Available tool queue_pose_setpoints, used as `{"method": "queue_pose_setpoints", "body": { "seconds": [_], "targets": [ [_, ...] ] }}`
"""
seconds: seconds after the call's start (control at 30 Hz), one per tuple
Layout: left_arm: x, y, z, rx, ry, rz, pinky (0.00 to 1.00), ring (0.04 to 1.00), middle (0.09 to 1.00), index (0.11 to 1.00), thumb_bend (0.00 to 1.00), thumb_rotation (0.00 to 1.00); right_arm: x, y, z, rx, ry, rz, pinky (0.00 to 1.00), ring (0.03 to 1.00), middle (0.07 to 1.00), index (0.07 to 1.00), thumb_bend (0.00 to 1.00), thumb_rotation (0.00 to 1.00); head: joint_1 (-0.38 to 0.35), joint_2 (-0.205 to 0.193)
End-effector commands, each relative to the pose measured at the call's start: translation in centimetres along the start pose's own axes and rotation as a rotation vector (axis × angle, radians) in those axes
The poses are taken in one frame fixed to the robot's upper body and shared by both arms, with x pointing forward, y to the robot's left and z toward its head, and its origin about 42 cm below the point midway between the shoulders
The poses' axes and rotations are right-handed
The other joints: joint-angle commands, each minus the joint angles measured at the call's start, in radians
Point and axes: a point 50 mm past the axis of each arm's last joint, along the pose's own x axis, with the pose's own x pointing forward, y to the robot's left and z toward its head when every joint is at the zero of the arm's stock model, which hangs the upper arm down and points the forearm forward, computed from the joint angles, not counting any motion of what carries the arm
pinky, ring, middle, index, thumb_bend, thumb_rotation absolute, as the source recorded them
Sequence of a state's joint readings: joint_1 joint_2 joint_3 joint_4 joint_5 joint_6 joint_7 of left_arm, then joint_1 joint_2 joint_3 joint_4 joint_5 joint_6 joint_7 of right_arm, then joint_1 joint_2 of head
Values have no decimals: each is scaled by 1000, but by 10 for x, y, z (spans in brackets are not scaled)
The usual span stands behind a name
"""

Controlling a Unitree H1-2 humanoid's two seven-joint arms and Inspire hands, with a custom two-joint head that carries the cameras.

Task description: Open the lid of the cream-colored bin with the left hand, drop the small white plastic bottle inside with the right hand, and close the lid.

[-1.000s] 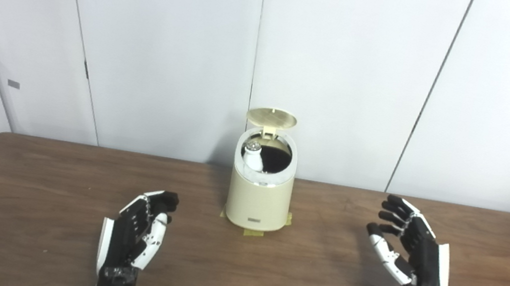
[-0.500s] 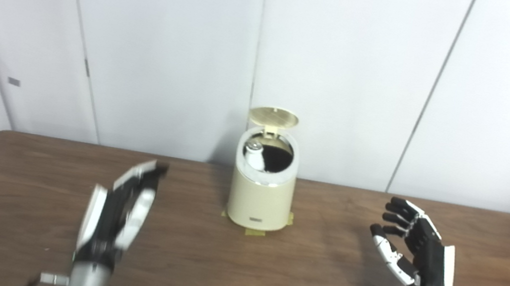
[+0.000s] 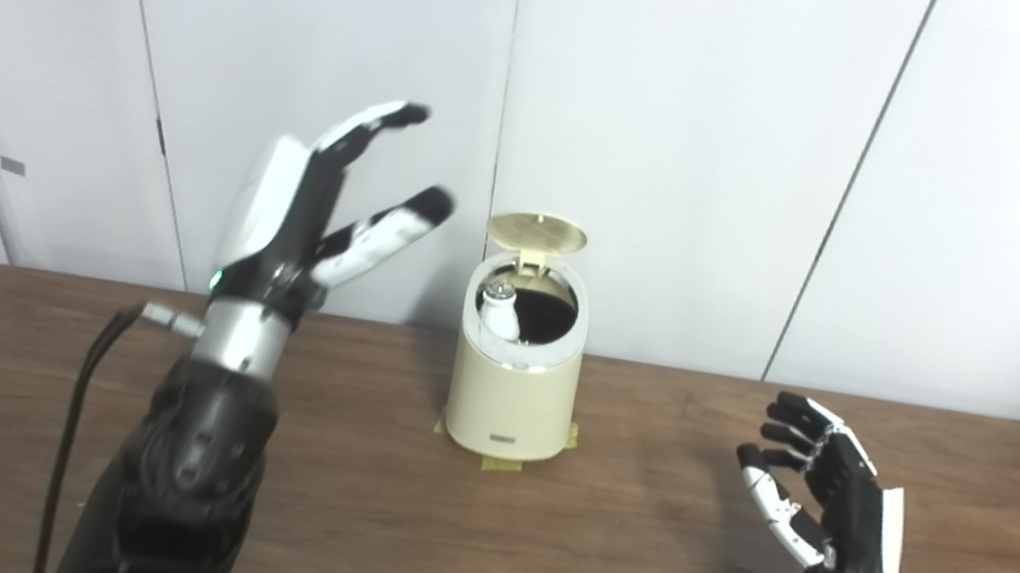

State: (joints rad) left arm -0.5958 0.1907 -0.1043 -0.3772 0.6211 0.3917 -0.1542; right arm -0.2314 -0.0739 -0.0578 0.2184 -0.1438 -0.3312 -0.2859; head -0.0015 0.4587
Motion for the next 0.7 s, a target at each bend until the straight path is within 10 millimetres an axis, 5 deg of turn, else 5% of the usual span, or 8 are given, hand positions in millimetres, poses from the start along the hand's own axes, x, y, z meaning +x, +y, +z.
{"method": "queue_pose_setpoints", "body": {
  "seconds": [0.0, 0.33, 0.67],
  "targets": [
    [20, 13, 30, 41, -70, 4, 999, 997, 930, 864, 920, 1000, -16, 9, -7, 19, 15, -2, 549, 652, 688, 680, 242, 148, -1, 0],
    [60, -13, 66, 205, -73, -105, 1000, 1000, 930, 885, 978, 1000, -15, 8, -8, 29, 26, -7, 555, 651, 684, 678, 244, 117, 4, -2],
    [83, -47, 48, 366, 0, -169, 1000, 985, 863, 839, 935, 1000, -16, 10, -9, 25, 28, -4, 555, 652, 688, 686, 246, 142, 0, -11]
  ]
}}
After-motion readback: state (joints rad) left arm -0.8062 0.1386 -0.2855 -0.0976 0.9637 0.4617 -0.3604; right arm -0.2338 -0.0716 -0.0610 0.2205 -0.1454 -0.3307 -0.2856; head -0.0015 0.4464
